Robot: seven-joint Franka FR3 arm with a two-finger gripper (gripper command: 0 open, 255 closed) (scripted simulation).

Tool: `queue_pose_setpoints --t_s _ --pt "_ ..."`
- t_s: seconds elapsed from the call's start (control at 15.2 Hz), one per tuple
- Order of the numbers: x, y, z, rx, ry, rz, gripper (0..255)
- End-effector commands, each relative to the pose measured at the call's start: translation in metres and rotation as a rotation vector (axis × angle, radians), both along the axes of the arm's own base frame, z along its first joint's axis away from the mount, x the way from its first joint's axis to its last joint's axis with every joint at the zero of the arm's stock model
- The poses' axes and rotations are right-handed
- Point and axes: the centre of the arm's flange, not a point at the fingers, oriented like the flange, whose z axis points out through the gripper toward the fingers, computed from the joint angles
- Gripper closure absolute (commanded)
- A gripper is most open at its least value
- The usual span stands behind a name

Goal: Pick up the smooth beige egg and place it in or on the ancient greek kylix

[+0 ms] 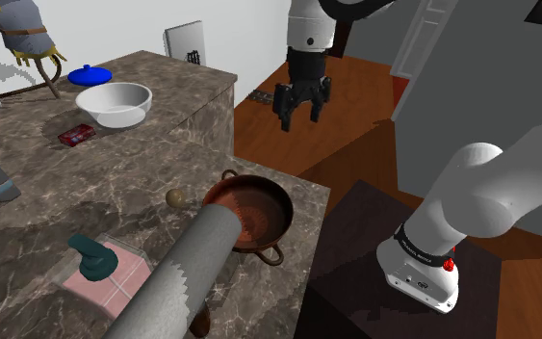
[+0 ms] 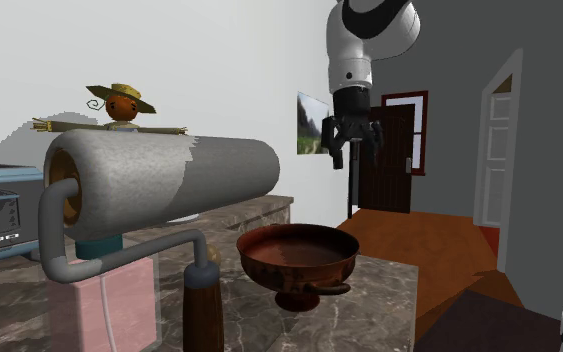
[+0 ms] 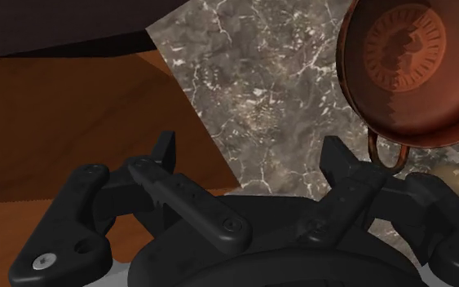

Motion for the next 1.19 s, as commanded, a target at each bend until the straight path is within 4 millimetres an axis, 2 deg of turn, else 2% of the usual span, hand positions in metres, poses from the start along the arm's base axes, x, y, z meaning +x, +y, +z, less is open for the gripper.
queue_pose_setpoints --t_s 0.0,1.12 --pt "0.012 0.019 -0.012 0.005 0.000 -0.007 0" --pt "0.118 0.188 -0.103 0.042 0.006 -0.056 0"
